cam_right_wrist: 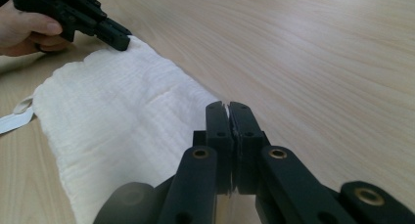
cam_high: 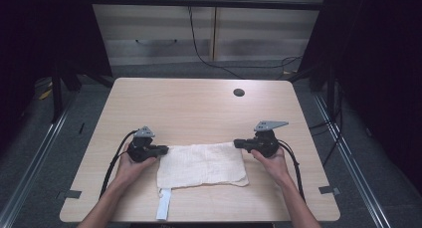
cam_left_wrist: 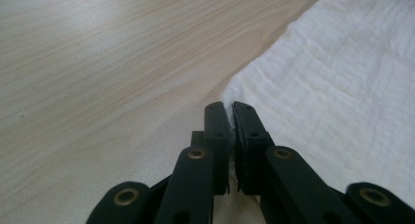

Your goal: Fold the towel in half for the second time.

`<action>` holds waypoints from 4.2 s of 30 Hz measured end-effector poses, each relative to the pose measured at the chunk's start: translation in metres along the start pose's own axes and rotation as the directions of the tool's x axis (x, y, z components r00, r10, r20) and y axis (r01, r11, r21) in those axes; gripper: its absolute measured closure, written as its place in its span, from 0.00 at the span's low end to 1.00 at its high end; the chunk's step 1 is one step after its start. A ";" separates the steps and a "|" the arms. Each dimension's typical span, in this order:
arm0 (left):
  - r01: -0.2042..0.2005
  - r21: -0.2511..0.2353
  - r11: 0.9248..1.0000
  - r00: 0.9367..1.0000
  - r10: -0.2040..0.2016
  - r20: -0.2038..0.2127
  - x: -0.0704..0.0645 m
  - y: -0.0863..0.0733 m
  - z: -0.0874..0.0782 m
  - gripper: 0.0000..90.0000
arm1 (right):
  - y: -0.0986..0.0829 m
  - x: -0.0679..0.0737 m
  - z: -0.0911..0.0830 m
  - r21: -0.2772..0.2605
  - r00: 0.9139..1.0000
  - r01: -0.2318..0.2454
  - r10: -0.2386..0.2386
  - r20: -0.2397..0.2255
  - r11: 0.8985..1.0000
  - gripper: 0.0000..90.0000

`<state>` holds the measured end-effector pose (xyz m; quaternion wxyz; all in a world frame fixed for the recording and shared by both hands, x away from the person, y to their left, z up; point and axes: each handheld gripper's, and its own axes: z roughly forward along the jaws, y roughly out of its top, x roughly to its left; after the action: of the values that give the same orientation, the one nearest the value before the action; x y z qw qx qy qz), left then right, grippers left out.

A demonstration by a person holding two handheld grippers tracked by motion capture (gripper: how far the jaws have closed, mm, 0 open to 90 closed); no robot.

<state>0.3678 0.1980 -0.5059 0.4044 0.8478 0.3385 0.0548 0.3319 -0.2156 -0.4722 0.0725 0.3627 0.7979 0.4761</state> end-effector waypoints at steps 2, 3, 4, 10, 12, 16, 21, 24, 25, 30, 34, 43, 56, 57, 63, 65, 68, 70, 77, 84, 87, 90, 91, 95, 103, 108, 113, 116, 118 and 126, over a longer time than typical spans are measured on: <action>0.001 0.003 1.000 1.000 0.000 -0.012 0.000 0.000 0.000 0.95 | 0.000 0.003 -0.002 -0.011 1.000 -0.004 0.004 -0.005 1.000 0.98; 0.009 -0.003 1.000 1.000 -0.009 -0.016 -0.001 0.000 0.000 0.95 | 0.001 0.005 -0.004 -0.022 1.000 -0.004 0.003 -0.015 1.000 0.98; 0.008 -0.003 1.000 1.000 -0.008 -0.016 -0.001 0.000 0.000 0.95 | 0.001 0.007 -0.006 -0.031 1.000 0.002 -0.002 -0.021 1.000 0.98; 0.020 -0.004 1.000 0.999 -0.020 -0.032 -0.001 0.001 0.001 0.96 | 0.000 0.021 -0.014 -0.037 0.998 0.035 -0.036 -0.048 0.999 0.98; 0.027 -0.014 1.000 0.999 -0.027 -0.039 0.000 0.001 0.002 0.96 | -0.002 0.025 -0.015 -0.024 0.997 0.048 -0.049 -0.054 0.999 0.98; 0.029 -0.016 0.999 0.999 -0.030 -0.043 0.001 0.001 0.002 0.96 | -0.010 0.029 -0.011 0.005 0.996 0.051 -0.050 -0.071 0.999 0.98; 0.035 -0.018 0.999 0.998 -0.036 -0.053 0.003 0.001 0.001 0.96 | -0.014 0.037 -0.007 0.042 0.994 0.071 -0.067 -0.089 0.997 0.98; 0.037 -0.019 0.999 0.997 -0.038 -0.062 0.003 0.001 0.001 0.96 | -0.018 0.047 -0.006 0.069 0.991 0.089 -0.082 -0.104 0.994 0.98; 0.037 -0.019 0.999 0.997 -0.038 -0.064 0.003 0.001 0.001 0.96 | -0.020 0.050 -0.005 0.078 0.990 0.096 -0.087 -0.110 0.992 0.98; 0.043 -0.019 0.999 0.996 -0.044 -0.073 0.003 0.001 0.001 0.96 | -0.033 0.061 -0.006 0.124 0.986 0.121 -0.105 -0.133 0.985 0.97; 0.043 -0.016 0.999 0.996 -0.044 -0.077 0.002 0.002 0.001 0.96 | -0.043 0.067 -0.001 0.172 0.982 0.131 -0.104 -0.158 0.976 0.97; 0.039 -0.019 0.999 0.996 -0.041 -0.077 0.001 0.002 0.000 0.95 | -0.048 0.071 0.012 0.226 0.976 0.125 -0.079 -0.202 0.966 0.98; 0.029 -0.189 0.982 0.999 -0.034 -0.027 -0.010 0.020 -0.028 0.95 | -0.036 0.051 0.017 0.244 0.993 0.096 -0.075 -0.095 0.965 0.98; 0.024 -0.198 0.980 0.999 -0.028 -0.016 -0.012 0.022 -0.030 0.95 | -0.035 0.048 0.018 0.246 0.993 0.099 -0.079 -0.092 0.964 0.98; -0.036 -0.222 0.974 0.999 0.037 0.001 -0.029 0.026 -0.044 0.95 | -0.031 0.043 0.020 0.255 0.995 0.078 -0.061 -0.077 0.964 0.98; -0.055 -0.219 0.974 0.998 0.056 0.001 -0.034 0.024 -0.047 0.95 | -0.030 0.044 0.020 0.265 0.997 0.067 -0.053 -0.062 0.962 0.98; -0.085 -0.203 0.975 0.996 0.089 0.007 -0.044 0.017 -0.055 0.95 | -0.030 0.046 0.021 0.270 0.997 0.070 -0.058 -0.052 0.960 0.98; -0.107 -0.193 0.975 0.994 0.111 0.015 -0.049 0.013 -0.058 0.95 | -0.030 0.046 0.021 0.267 0.997 0.071 -0.060 -0.050 0.961 0.98; -0.177 -0.141 0.974 0.981 0.187 0.060 -0.073 -0.005 -0.064 0.95 | -0.032 0.047 0.021 0.250 0.996 0.082 -0.073 -0.042 0.965 0.98; -0.210 -0.077 0.975 0.966 0.219 0.137 -0.086 -0.027 -0.064 0.95 | -0.033 0.048 0.020 0.238 0.996 0.086 -0.081 -0.030 0.967 0.98; -0.237 -0.028 0.971 0.957 0.238 0.167 -0.091 -0.039 -0.058 0.95 | -0.033 0.049 0.020 0.241 0.997 0.080 -0.076 -0.024 0.967 0.98; -0.246 0.024 0.969 0.956 0.239 0.169 -0.089 -0.048 -0.051 0.95 | -0.034 0.050 0.020 0.230 0.997 0.078 -0.076 -0.018 0.970 0.98; -0.248 0.033 0.968 0.957 0.239 0.163 -0.089 -0.049 -0.050 0.95 | -0.034 0.050 0.020 0.229 0.997 0.082 -0.081 -0.012 0.970 0.98; -0.217 0.037 0.975 0.964 0.209 0.163 -0.083 -0.052 -0.047 0.95 | -0.036 0.054 0.015 0.237 0.995 0.086 -0.094 0.023 0.968 0.98; -0.212 0.043 0.976 0.970 0.205 0.129 -0.083 -0.052 -0.047 0.95 | -0.046 0.053 -0.014 0.205 0.994 0.047 -0.066 0.088 0.978 0.98; -0.189 0.033 0.981 0.975 0.184 0.122 -0.079 -0.051 -0.044 0.95 | -0.058 0.055 -0.028 0.189 0.997 0.028 -0.042 0.072 0.982 0.98; -0.171 0.024 0.985 0.980 0.168 0.104 -0.074 -0.048 -0.041 0.95 | -0.062 0.055 -0.027 0.187 0.997 0.030 -0.043 0.066 0.982 0.98; -0.157 0.012 0.987 0.984 0.155 0.091 -0.067 -0.043 -0.036 0.95 | -0.062 0.052 -0.024 0.179 0.997 0.014 -0.027 0.067 0.984 0.98; -0.142 0.003 0.990 0.986 0.141 0.088 -0.061 -0.040 -0.031 0.95 | -0.061 0.049 -0.022 0.171 0.996 0.017 -0.032 0.085 0.985 0.98; -0.096 -0.021 0.995 0.994 0.097 0.054 -0.046 -0.029 -0.020 0.95 | -0.053 0.038 -0.014 0.156 0.991 -0.004 -0.017 0.134 0.988 0.98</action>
<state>0.3094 0.1955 -0.5052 0.4184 0.8606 0.2852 0.0540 0.2707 -0.2155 -0.4994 0.0993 0.3959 0.8271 0.3864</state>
